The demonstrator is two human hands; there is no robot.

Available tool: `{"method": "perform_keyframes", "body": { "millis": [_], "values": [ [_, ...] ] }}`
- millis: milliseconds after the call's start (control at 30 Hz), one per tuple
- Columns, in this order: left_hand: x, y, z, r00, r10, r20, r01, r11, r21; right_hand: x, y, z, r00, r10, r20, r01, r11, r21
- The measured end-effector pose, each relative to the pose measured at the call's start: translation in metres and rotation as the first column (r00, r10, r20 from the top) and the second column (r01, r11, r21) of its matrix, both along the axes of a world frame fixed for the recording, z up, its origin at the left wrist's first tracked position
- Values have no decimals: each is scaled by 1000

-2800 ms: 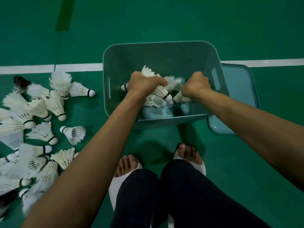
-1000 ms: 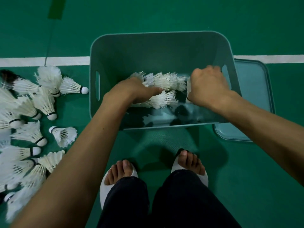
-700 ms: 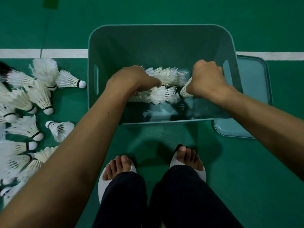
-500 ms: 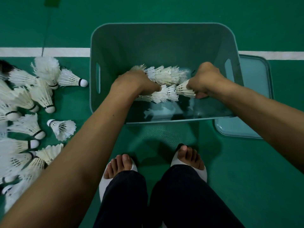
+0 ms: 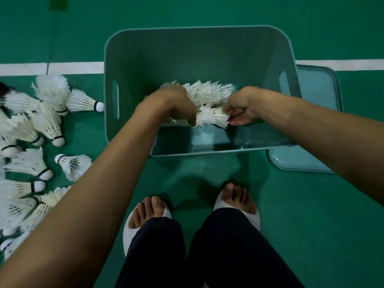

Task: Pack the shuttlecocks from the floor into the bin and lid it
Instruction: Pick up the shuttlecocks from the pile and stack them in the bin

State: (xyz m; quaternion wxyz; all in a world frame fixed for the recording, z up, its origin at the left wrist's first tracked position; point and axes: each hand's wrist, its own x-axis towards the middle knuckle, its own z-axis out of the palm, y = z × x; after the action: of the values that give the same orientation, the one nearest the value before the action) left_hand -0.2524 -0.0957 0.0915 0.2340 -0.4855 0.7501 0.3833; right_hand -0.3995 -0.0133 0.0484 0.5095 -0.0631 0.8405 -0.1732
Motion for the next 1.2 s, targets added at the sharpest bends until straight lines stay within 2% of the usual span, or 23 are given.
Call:
{"method": "perform_keyframes", "body": {
  "millis": [33, 100, 167, 233, 300, 400, 433, 500, 533, 600, 700, 733, 800, 867, 967, 1067, 1200],
  "values": [
    [-1, -1, -3, 1000, -13, 7, 13, 1000, -11, -1, -1, 2, 999, 5, -34, -6, 999, -40],
    [-2, -1, -7, 999, -46, -6, 46, 999, -3, -3, 1, 10, 969, 111, -223, -129, 990, -66],
    [-2, 1, -8, 998, -60, -24, 60, 998, 22, -2, 4, 24, 864, 251, -437, -283, 959, -9],
    [-3, 2, -10, 997, -57, -59, 59, 998, 28, -1, 6, 35, 783, 299, -545, -350, 937, 12],
    [-6, 1, -10, 996, -26, -88, 31, 997, 64, 0, 7, 45, 739, 302, -602, -377, 926, 2],
    [-10, -3, -6, 995, -40, -93, 46, 997, 63, -4, 5, 59, 756, 262, -600, -371, 926, -63],
    [-12, -3, -6, 994, -48, -101, 53, 998, 45, -5, 5, 64, 805, 229, -547, -347, 930, -121],
    [-18, -3, -4, 988, -48, -144, 49, 999, 7, -5, 5, 74, 920, 175, -350, -277, 923, -268],
    [-21, -2, -3, 984, -46, -170, 45, 999, -7, -3, 5, 78, 944, 190, -271, -273, 911, -310],
    [-28, 2, -2, 971, -47, -233, 39, 998, -40, -1, 8, 82, 928, 276, -250, -347, 884, -314],
    [-36, 5, -4, 955, -23, -295, 2, 997, -72, -6, 15, 80, 886, 319, -338, -409, 879, -244],
    [-38, 6, -5, 955, -3, -297, -8, 999, -37, -10, 18, 79, 853, 331, -403, -432, 881, -193],
    [-41, 6, -8, 970, -31, -241, 32, 999, -2, -15, 22, 80, 696, 402, -595, -511, 859, -16],
    [-45, 6, -15, 977, -120, -176, 109, 991, -72, -14, 25, 81, 525, 455, -719, -542, 831, 130],
    [-53, 10, -31, 964, -233, -129, 195, 948, -252, -3, 25, 77, 381, 539, -751, -587, 769, 255],
    [-55, 17, -44, 936, -351, -41, 316, 884, -344, 8, 18, 67, 337, 596, -729, -618, 724, 306],
    [-48, 19, -55, 892, -450, 39, 434, 830, -351, 8, 11, 71, 321, 598, -734, -619, 719, 316]
  ]
}}
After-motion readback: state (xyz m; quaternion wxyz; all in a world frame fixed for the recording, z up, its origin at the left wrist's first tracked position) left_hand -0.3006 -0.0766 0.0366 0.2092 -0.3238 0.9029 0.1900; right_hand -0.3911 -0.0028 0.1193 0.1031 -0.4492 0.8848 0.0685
